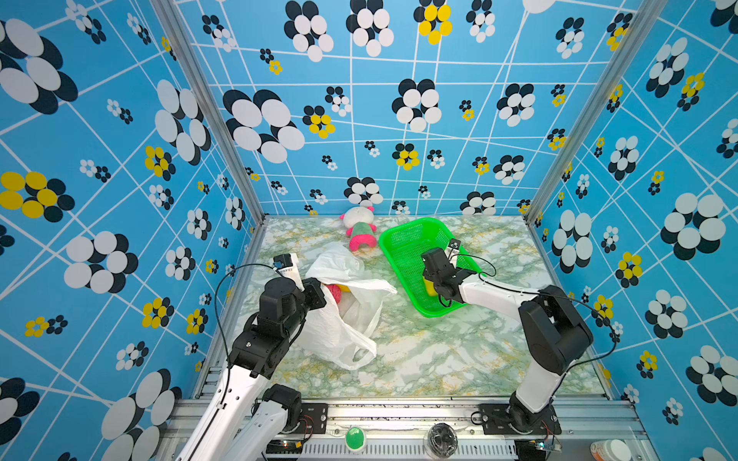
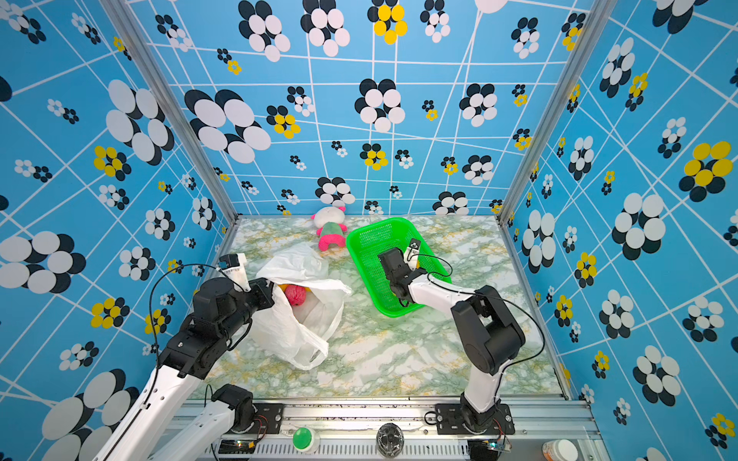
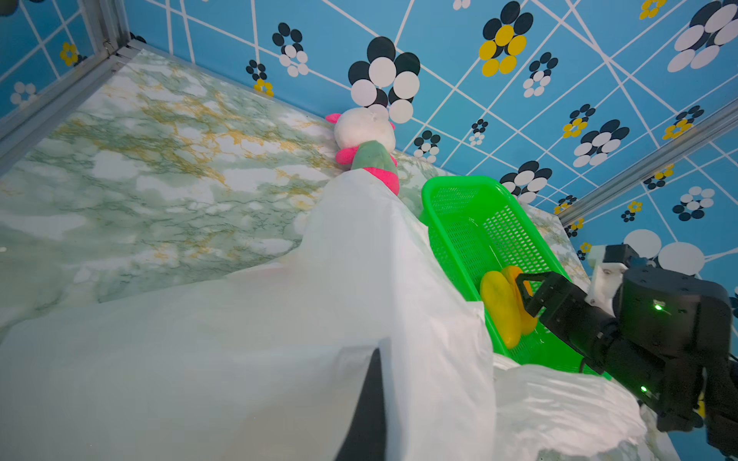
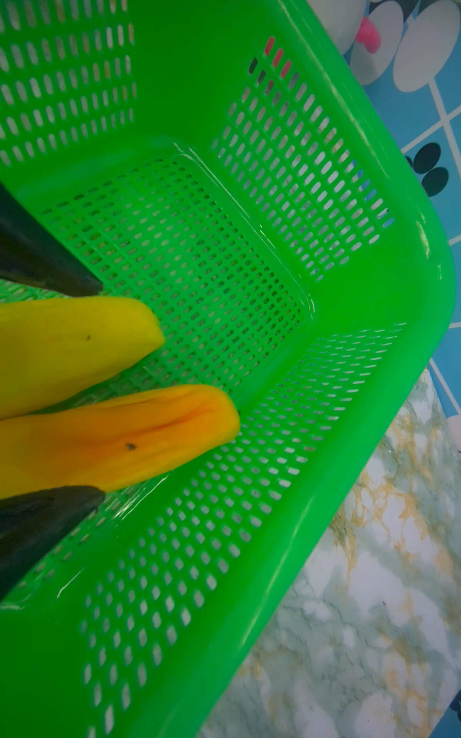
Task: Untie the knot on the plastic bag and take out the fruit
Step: 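Lower the yellow mango into the green basket and open the right gripper, then withdraw the right gripper from the basket back over the bag opening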
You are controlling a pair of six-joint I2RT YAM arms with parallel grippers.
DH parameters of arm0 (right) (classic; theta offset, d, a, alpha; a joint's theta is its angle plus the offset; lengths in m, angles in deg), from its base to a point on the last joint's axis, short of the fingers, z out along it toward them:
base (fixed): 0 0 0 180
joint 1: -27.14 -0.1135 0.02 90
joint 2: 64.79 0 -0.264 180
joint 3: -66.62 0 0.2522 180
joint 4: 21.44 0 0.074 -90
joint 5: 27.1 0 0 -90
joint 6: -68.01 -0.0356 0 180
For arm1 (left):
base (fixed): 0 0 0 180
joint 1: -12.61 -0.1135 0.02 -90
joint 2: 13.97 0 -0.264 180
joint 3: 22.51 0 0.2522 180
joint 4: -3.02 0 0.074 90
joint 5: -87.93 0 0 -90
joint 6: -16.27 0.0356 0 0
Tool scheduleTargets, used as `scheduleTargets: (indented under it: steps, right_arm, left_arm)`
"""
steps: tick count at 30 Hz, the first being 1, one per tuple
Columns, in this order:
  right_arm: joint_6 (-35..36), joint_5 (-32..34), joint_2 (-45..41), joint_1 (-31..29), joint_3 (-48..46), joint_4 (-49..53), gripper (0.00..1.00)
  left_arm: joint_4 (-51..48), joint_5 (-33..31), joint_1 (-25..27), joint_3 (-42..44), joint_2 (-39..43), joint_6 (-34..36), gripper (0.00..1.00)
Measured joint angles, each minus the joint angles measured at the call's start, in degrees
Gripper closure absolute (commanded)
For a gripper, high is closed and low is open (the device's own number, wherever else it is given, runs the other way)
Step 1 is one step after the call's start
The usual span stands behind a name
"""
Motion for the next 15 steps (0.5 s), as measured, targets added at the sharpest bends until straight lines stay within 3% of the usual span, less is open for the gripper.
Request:
scheduleTargets:
  steps: [3,6,11,15]
  right_arm:
    - [0.63,-0.35,-8.41,-0.28,-5.88,-2.14,0.24]
    - [2.8,-0.26,-19.56,-2.6,-12.48,-7.3,0.37]
    - [10.29,-1.81,-34.73,-12.31,-20.5,-18.56,0.48]
    - [17.46,-7.26,-39.08,-18.67,-23.1,-26.69,0.49]
  left_arm:
    - [-0.59,-1.29,0.0,0.0,-0.07,0.46,1.0]
    - [-0.87,-2.14,0.0,0.0,0.0,0.57,1.0]
    - [-1.03,-2.78,0.0,0.0,0.09,0.55,1.0]
    - [-1.18,-3.26,0.0,0.0,0.59,0.55,1.0]
